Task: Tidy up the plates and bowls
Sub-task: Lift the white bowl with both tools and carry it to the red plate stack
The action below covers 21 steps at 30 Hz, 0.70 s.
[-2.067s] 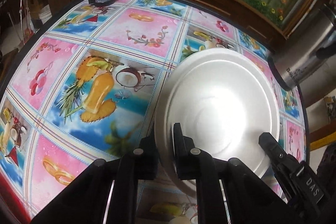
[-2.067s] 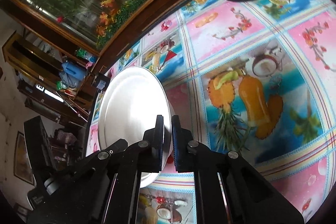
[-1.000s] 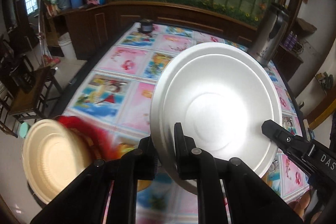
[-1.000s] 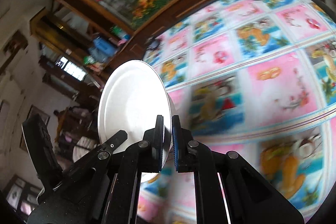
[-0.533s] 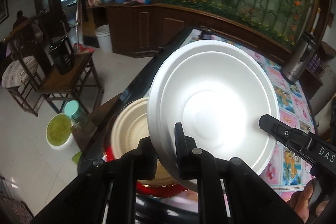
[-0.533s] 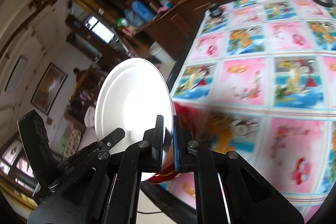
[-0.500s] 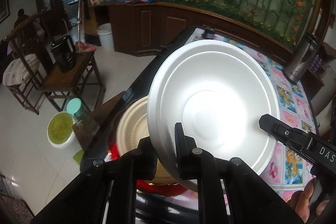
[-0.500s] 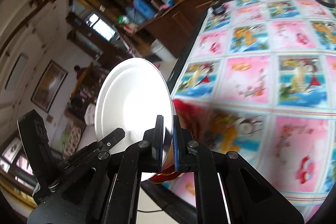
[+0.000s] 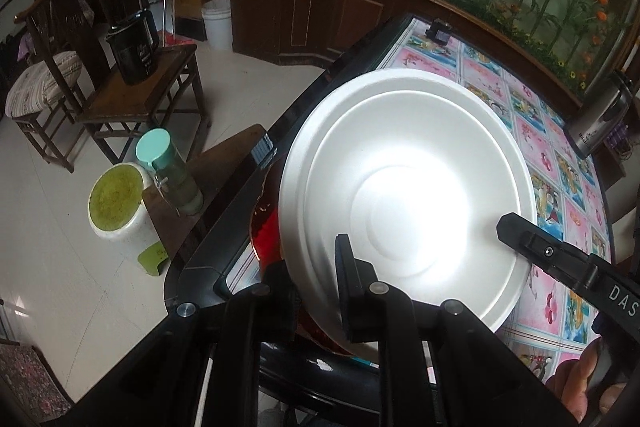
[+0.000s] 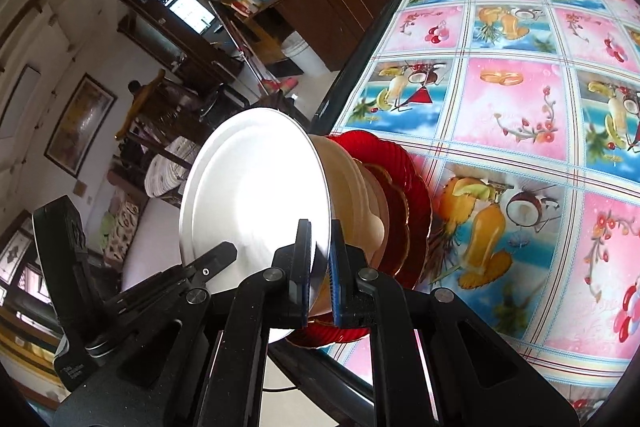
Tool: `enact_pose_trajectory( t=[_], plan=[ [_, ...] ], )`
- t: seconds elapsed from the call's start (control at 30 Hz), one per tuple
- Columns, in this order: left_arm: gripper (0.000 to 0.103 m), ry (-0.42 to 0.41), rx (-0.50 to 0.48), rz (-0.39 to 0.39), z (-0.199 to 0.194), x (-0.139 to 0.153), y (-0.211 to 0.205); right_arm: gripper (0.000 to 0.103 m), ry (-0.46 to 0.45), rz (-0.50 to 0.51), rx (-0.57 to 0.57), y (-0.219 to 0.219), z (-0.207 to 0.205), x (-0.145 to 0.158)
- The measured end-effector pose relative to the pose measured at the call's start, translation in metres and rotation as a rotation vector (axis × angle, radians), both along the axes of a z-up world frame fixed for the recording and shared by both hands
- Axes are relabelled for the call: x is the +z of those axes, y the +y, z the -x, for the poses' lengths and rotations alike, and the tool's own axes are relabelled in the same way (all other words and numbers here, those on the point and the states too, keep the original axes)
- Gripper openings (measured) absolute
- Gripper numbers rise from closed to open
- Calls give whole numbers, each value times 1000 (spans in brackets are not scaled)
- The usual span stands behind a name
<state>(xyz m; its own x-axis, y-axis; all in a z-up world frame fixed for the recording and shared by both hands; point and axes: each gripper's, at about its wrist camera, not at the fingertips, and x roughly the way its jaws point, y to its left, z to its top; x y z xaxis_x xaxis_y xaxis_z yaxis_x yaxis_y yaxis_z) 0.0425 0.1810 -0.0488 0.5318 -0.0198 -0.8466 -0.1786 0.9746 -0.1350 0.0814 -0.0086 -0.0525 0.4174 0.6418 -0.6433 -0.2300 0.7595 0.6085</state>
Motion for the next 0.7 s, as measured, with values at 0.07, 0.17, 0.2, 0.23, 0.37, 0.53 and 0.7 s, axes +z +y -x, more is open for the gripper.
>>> enact_pose_trajectory(
  t=[0.07,0.17,0.2,0.23,0.37,0.53,0.7],
  plan=[
    [17,-3,0,-8,1,1,1,7,6,1,7,2,0,0],
    [17,19,2,0,1,0,3,9,16,6,14,6,-1,-1],
    [17,23,1,3,1,1,3,9,31,2,19,7,-2,-2],
    [17,24,-3,9,2,1,3,9,45,-8,21,6,-5,-4],
    [22,28,-1,2,1,5,4,9,20,-21,-10,-2,-6,3],
    [60,71,-25,-46,-9,-3,-2,9,13,-24,-16,-5,-9,5],
    [61,51,-32,-71,-2,8,-2,9,14,-56,-22,-19,-8,4]
  ],
)
